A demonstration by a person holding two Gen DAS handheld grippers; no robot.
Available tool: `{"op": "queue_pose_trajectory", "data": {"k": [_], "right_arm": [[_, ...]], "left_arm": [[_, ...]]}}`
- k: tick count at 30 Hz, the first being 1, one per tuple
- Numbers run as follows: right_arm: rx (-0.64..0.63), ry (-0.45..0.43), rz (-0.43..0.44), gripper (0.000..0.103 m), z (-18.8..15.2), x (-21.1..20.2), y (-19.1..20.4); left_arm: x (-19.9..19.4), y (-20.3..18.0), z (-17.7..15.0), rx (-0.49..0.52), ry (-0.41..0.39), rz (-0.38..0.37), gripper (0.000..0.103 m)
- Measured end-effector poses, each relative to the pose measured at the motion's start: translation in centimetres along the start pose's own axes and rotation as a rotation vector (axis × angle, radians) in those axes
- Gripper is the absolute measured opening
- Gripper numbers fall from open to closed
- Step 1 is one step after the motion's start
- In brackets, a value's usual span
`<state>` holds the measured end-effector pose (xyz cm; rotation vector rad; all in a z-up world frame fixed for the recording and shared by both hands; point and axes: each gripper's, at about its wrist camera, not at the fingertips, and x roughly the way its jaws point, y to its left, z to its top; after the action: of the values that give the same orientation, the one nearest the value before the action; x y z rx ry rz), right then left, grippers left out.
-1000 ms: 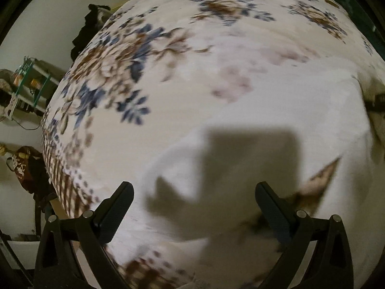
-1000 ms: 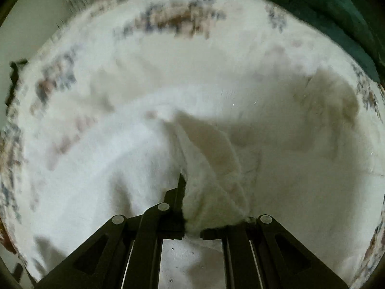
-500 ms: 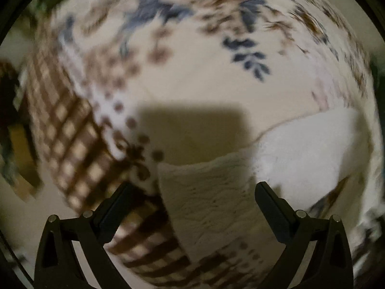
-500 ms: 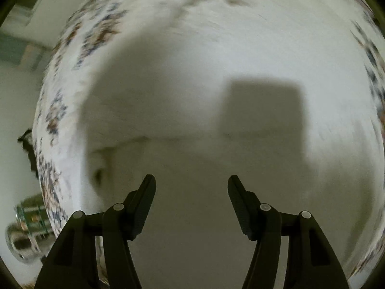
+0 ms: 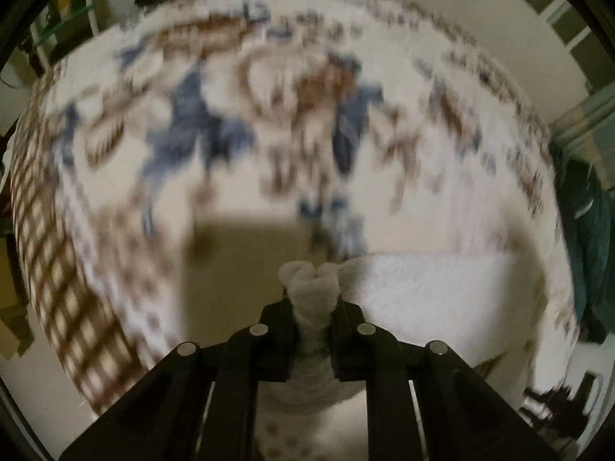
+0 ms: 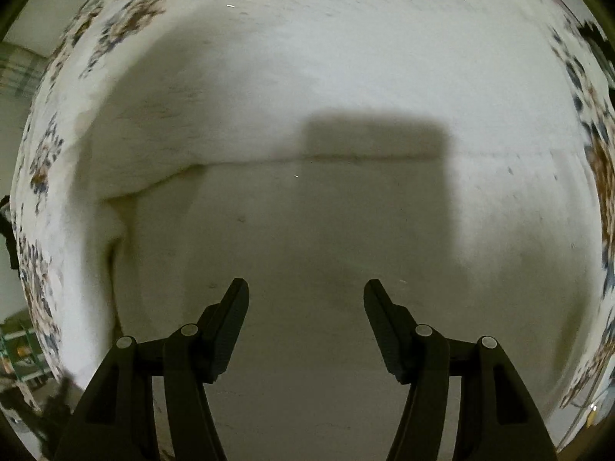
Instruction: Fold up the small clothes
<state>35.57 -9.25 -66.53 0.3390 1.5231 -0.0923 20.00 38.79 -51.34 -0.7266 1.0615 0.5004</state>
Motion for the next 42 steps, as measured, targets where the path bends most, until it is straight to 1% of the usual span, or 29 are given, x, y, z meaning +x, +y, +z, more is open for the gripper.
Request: {"op": "queue_pose_trajectory", "data": {"k": [4,7,8,9,10,11,12,13,14,15,16,17,18,20,22,24,25,26,27,28,29,31,32,33,35,37,38,40,42], "right_arm": [[0.053,0.018,-0.040,0.064,0.4,0.8,1.8],[0.051,-0.005,-0.090,0.064,0.8,1.5,3.4],[0.047,-0.005,-0.120,0.064,0.8,1.9,3.9],[0.048,-0.002,-0.146,0.064,0.9,2.5,4.3],[0.054,0.000,-0.162,0.065,1.0,3.0,5.0],[0.060,0.002,-0.176,0.075,1.1,3.6,5.5],[0.065,-0.001,-0.189,0.081,1.0,4.0,5.7],[0.063,-0.007,-0.205,0.082,1.1,4.5,6.0],[0.058,-0.012,-0.217,0.083,1.4,5.1,7.3],[0.054,-0.019,-0.231,0.089,1.3,5.5,7.5],[0.053,-0.023,-0.240,0.093,1.3,5.6,7.3],[0.052,-0.029,-0.248,0.097,1.3,5.9,7.7],[0.053,-0.035,-0.249,0.097,1.1,6.1,7.9],[0.055,-0.044,-0.238,0.097,0.7,6.3,8.0],[0.056,-0.053,-0.224,0.097,0.4,6.4,7.8],[0.068,-0.070,-0.219,0.097,0.1,6.4,7.2],[0.079,-0.078,-0.215,0.097,0.1,6.2,5.9],[0.088,-0.082,-0.216,0.097,0.2,6.0,4.5],[0.096,-0.084,-0.226,0.097,-0.2,6.1,4.2],[0.101,-0.084,-0.238,0.097,-0.5,6.2,3.8],[0.105,-0.085,-0.250,0.097,-0.8,6.3,3.4],[0.102,-0.088,-0.272,0.097,-1.3,6.2,2.2],[0.090,-0.087,-0.284,0.097,-1.5,6.3,2.0],[0.068,-0.086,-0.304,0.097,-1.5,6.2,1.5],[-0.004,-0.101,-0.363,0.097,-1.5,6.1,1.3],[-0.064,-0.127,-0.399,0.097,-0.4,3.6,-1.1],[-0.084,-0.141,-0.403,0.097,0.0,3.3,-1.3],[-0.104,-0.161,-0.397,0.097,1.9,2.0,-2.5],[-0.117,-0.175,-0.383,0.097,2.4,1.1,-3.4]], "left_arm": [[0.0,0.0,6.0,0.001,-0.077,-0.043,0.011],[1.3,-0.5,9.4,0.022,-0.106,-0.046,0.011],[2.2,-0.6,10.3,0.023,-0.104,-0.052,0.012],[3.1,-0.7,11.0,0.018,-0.095,-0.055,0.015],[4.1,-0.5,11.6,0.003,-0.075,-0.067,0.016],[5.2,-0.1,12.2,-0.031,-0.043,-0.081,0.019],[6.3,0.7,12.5,-0.089,-0.008,-0.088,0.021],[6.6,1.5,12.4,-0.137,0.008,-0.087,0.021],[6.6,2.3,12.2,-0.176,0.012,-0.085,0.026],[6.4,3.5,11.8,-0.226,0.008,-0.080,0.043],[6.1,4.5,11.3,-0.262,0.009,-0.074,0.055],[5.8,5.5,10.8,-0.299,0.012,-0.068,0.075],[5.3,6.5,10.2,-0.342,0.014,-0.072,0.077],[4.1,8.3,8.1,-0.432,0.004,-0.123,0.077],[3.7,8.9,6.2,-0.494,0.007,-0.151,0.077],[4.4,8.7,4.5,-0.554,0.025,-0.213,0.077],[5.3,8.3,4.0,-0.580,0.047,-0.243,0.077],[6.4,7.8,3.7,-0.600,0.070,-0.260,0.077],[7.3,7.3,3.6,-0.619,0.075,-0.271,0.077],[8.0,6.7,3.9,-0.624,0.063,-0.280,0.077],[8.5,6.0,4.4,-0.610,0.044,-0.280,0.076],[8.6,4.3,5.8,-0.542,-0.019,-0.214,0.074],[8.4,3.3,6.6,-0.492,-0.057,-0.166,0.049],[8.2,2.1,7.3,-0.424,-0.071,-0.110,0.011],[8.1,0.0,8.5,-0.301,-0.075,-0.034,0.009],[7.1,-2.5,9.3,-0.176,-0.121,0.018,0.009],[6.8,-3.6,9.5,-0.133,-0.129,0.029,0.009],[5.3,-6.6,9.7,-0.021,-0.163,0.040,0.009],[4.1,-9.7,9.5,0.059,-0.184,0.038,0.009]]}}
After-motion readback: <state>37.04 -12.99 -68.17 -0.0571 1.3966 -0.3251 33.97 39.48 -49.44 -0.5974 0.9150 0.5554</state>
